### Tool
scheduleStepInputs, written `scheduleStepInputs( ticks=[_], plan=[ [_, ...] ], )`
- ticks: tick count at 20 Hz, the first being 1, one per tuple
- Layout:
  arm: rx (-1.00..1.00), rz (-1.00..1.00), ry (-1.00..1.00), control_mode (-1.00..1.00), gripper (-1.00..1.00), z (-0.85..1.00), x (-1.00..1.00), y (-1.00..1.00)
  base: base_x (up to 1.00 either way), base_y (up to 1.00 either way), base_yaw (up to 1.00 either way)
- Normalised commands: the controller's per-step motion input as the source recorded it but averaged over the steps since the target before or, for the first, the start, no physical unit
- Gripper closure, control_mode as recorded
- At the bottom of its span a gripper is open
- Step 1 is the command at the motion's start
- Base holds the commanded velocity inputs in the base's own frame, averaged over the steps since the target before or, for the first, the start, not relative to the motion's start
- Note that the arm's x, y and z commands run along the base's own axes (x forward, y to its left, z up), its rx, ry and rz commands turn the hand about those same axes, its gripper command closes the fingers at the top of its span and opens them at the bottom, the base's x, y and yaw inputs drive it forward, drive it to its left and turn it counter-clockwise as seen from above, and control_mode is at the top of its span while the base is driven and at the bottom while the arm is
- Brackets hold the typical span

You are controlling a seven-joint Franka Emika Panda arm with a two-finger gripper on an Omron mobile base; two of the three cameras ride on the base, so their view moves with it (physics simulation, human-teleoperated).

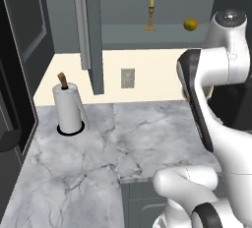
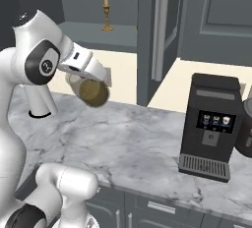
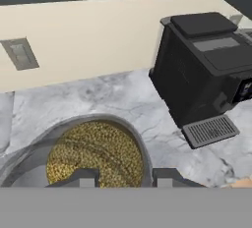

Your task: Pick the jar and candle from the dining table and place them in the open cabinet. Close the cabinet after placing the objects.

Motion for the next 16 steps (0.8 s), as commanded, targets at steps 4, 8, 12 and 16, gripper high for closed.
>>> scheduleStepInputs(
  ticks=[4,8,12,16],
  plan=[
    [-0.11,-0.01,-0.16,-1.0,1.0,0.64,-0.14,0.03,0.0,0.0,0.0],
    [-0.09,0.0,-0.14,-1.0,1.0,0.63,-0.14,0.04,0.0,0.0,0.0],
    [-0.08,0.0,-0.12,-1.0,1.0,0.59,-0.08,0.07,0.0,0.0,0.0],
    [-0.06,0.0,-0.06,-1.0,1.0,0.45,-0.01,0.13,0.0,0.0,0.0]
  ],
)
